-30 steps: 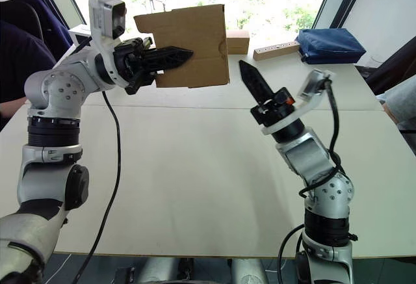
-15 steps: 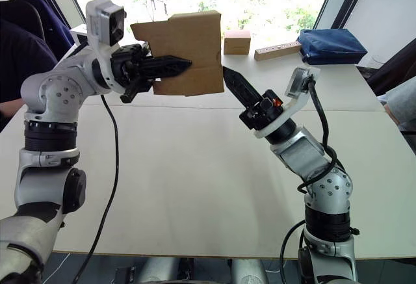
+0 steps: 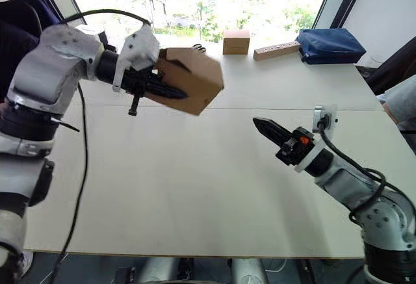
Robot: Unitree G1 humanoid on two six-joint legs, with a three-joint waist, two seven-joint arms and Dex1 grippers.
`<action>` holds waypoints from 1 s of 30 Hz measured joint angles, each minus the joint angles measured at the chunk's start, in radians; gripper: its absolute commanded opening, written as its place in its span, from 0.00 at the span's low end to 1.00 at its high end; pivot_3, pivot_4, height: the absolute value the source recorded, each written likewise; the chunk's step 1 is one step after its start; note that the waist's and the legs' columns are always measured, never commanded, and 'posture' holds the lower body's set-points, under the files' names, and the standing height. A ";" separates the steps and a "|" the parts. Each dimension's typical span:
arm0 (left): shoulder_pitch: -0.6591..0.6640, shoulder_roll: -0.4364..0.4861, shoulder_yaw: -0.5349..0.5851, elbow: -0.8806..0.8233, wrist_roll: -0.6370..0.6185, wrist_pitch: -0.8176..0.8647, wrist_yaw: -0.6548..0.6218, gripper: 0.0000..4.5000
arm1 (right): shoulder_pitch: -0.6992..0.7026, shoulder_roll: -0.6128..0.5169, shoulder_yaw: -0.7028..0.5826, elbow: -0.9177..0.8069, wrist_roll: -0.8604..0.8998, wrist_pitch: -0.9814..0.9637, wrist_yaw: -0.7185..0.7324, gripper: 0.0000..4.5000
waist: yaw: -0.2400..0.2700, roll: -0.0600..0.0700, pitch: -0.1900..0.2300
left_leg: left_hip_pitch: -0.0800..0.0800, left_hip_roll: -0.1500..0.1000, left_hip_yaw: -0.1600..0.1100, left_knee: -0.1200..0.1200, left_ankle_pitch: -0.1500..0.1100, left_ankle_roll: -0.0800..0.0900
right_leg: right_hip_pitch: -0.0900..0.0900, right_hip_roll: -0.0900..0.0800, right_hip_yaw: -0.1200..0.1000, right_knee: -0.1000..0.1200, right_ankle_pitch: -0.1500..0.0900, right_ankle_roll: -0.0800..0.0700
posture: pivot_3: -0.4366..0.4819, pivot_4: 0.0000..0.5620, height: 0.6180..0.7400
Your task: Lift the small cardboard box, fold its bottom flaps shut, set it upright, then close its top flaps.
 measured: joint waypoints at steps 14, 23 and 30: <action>-0.261 0.017 -0.586 -0.142 0.087 0.280 -0.084 0.00 | 0.082 -0.106 0.096 -0.174 -0.297 0.013 0.105 0.01 | 0.002 -0.001 0.000 | -0.003 0.000 -0.001 0.002 -0.001 0.002 | -0.002 0.001 0.002 0.002 -0.001 0.008 | 0.48 0.27 1.00; -0.164 -0.120 -0.686 -0.256 0.170 0.492 -0.075 0.00 | 0.153 -0.019 0.126 -0.257 -0.336 0.034 0.008 0.01 | 0.001 0.000 0.000 | -0.010 0.000 -0.002 0.011 -0.003 0.005 | -0.005 0.000 0.002 0.005 -0.002 0.008 | 0.48 0.27 1.00; -0.158 -0.139 -0.685 -0.294 0.191 0.529 -0.057 0.00 | 0.155 0.011 0.125 -0.269 -0.351 0.036 -0.021 0.01 | 0.005 0.000 0.000 | -0.011 -0.001 -0.003 0.012 -0.003 0.005 | -0.006 0.001 0.002 0.006 -0.002 0.009 | 0.48 0.27 1.00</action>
